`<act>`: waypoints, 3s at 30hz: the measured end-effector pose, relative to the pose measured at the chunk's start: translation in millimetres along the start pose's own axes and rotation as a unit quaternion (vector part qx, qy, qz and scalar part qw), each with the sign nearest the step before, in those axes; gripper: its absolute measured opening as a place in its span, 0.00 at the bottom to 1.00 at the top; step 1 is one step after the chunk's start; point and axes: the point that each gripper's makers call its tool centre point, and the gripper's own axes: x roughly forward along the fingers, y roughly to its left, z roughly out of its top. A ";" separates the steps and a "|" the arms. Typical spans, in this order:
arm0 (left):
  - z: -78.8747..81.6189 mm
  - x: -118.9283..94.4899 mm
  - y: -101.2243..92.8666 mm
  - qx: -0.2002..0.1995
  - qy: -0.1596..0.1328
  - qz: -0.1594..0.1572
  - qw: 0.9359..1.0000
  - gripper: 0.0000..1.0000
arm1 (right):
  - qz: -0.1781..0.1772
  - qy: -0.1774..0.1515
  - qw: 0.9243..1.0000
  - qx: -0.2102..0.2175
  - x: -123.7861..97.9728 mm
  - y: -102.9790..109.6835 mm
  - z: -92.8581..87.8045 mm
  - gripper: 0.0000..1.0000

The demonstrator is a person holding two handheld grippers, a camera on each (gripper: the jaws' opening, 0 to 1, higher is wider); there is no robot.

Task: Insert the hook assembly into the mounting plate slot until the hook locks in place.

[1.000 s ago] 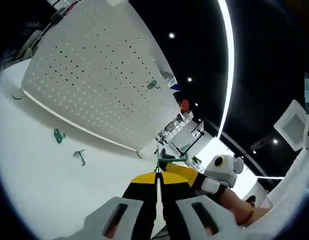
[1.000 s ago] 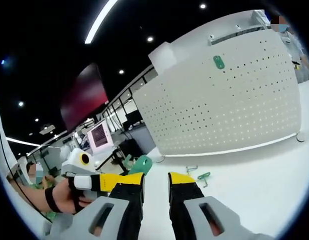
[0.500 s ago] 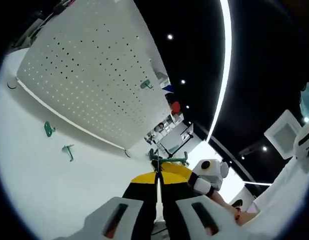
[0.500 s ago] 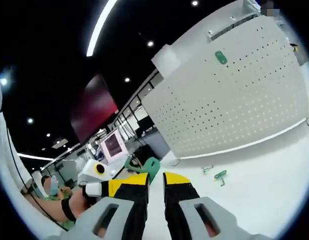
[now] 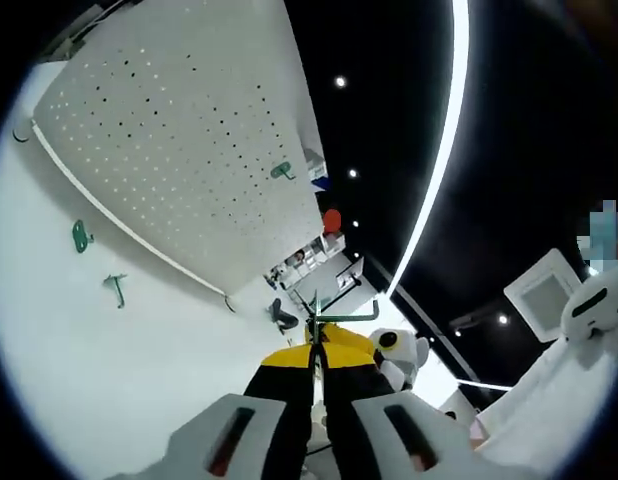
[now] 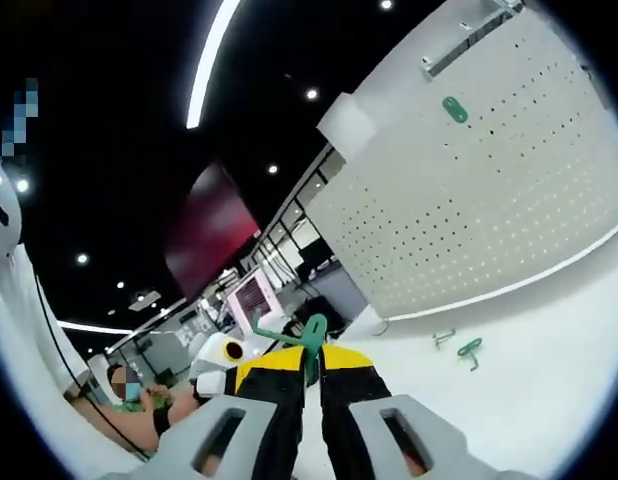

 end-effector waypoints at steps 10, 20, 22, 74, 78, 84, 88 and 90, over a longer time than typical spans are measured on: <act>-5.1 4.3 0.5 0.044 0.004 0.016 0.999 0.06 | -0.002 -0.006 1.000 -0.002 -0.9 1.9 2.6 0.00; 4.8 0.2 5.6 0.169 0.015 0.072 0.983 0.15 | -0.042 0.010 0.998 -0.054 -1.1 -9.2 2.3 0.00; 6.7 -0.3 2.1 0.185 0.015 0.071 0.980 0.09 | -0.046 0.013 0.997 -0.059 -0.8 -10.4 1.5 0.00; 23.8 11.8 1.7 0.240 0.008 0.127 0.962 0.03 | -0.084 0.041 0.976 -0.196 7.4 -9.9 0.5 0.03; 28.8 15.5 2.7 0.247 0.008 0.131 0.960 0.03 | -0.088 0.037 0.976 -0.197 4.6 -12.1 4.5 0.05; 37.3 21.7 0.5 0.257 -0.002 0.145 0.956 0.03 | -0.102 0.035 0.973 -0.206 -2.6 -16.6 10.0 0.09; 44.5 27.2 -1.5 0.271 -0.009 0.155 0.950 0.03 | -0.115 0.033 0.969 -0.216 -8.0 -20.6 14.7 0.12; 47.6 29.8 -2.8 0.281 -0.012 0.160 0.946 0.03 | -0.116 0.030 0.969 -0.218 -10.0 -20.1 16.8 0.13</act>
